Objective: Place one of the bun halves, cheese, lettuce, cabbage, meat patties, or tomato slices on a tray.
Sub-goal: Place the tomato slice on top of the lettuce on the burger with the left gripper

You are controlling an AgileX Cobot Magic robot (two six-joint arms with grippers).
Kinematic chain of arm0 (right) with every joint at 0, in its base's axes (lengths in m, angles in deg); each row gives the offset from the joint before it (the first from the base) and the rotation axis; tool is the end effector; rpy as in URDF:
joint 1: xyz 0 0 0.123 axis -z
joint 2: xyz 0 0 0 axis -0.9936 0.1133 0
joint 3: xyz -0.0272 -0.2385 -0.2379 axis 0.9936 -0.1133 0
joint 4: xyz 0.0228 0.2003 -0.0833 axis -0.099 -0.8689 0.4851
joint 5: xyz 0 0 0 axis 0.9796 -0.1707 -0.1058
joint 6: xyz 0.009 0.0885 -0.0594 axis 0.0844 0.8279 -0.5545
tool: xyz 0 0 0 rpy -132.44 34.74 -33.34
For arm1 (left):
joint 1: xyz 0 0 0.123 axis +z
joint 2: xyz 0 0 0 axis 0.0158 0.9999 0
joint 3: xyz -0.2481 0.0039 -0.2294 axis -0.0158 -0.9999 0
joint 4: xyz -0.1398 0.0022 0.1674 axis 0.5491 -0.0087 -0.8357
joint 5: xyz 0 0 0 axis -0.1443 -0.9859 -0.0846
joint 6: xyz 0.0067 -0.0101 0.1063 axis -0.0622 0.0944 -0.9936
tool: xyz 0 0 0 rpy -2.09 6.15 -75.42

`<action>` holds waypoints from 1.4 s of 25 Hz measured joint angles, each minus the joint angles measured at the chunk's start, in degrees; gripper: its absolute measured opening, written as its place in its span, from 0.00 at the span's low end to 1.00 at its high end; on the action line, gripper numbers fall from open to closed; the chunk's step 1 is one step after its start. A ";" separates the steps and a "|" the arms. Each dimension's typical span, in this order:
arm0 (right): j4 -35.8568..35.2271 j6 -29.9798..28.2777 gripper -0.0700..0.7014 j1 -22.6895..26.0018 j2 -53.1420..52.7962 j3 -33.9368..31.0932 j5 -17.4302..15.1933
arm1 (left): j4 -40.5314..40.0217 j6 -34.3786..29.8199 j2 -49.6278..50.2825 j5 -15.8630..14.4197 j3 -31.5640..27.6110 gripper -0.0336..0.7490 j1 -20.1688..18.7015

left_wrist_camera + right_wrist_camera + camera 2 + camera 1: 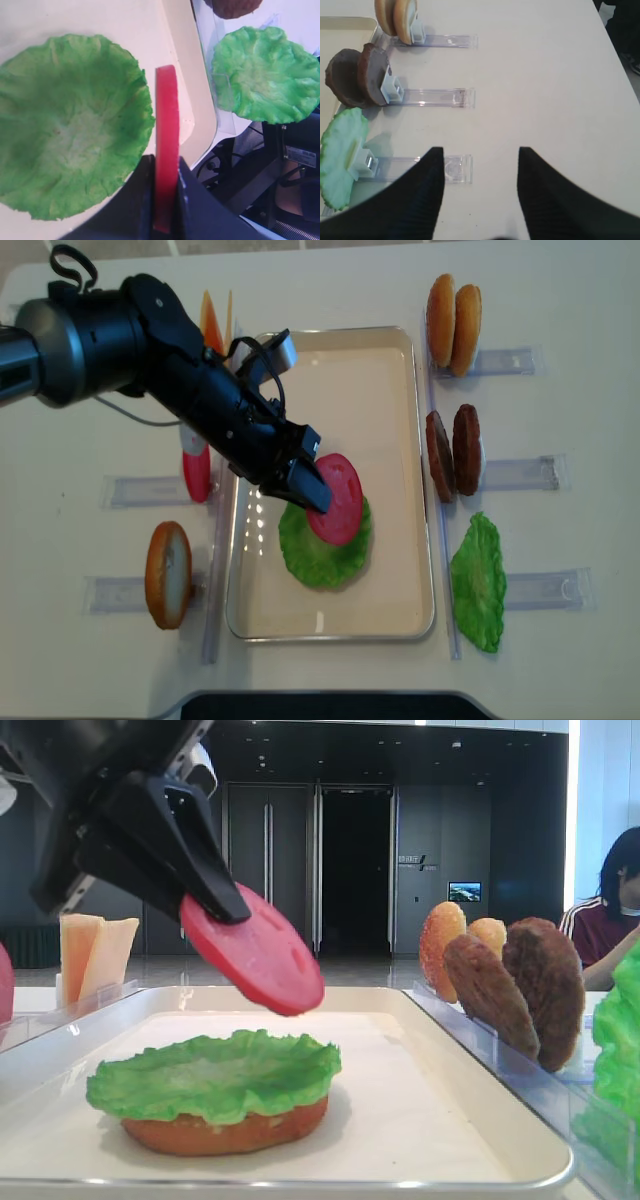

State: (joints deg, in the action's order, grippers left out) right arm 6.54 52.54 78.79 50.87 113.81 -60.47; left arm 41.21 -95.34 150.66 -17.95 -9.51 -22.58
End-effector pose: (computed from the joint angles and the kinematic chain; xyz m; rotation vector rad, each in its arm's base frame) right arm -0.0785 -0.0057 0.2451 -0.1162 2.1131 0.0415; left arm 0.2548 -0.1843 0.2528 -0.5392 -2.8955 1.0777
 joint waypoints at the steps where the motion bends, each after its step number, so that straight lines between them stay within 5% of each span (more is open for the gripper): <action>1: 0.00 0.00 0.55 0.00 0.00 0.00 0.00 | 0.56 -0.39 0.78 0.15 0.00 0.10 0.00; 35: 0.00 0.00 0.55 0.00 0.00 0.00 0.00 | 3.48 -3.52 5.37 -2.18 0.36 0.10 0.33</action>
State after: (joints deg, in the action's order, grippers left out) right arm 6.54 52.54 78.79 50.87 113.81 -60.47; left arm 44.68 -98.86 156.03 -20.14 -9.15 -22.25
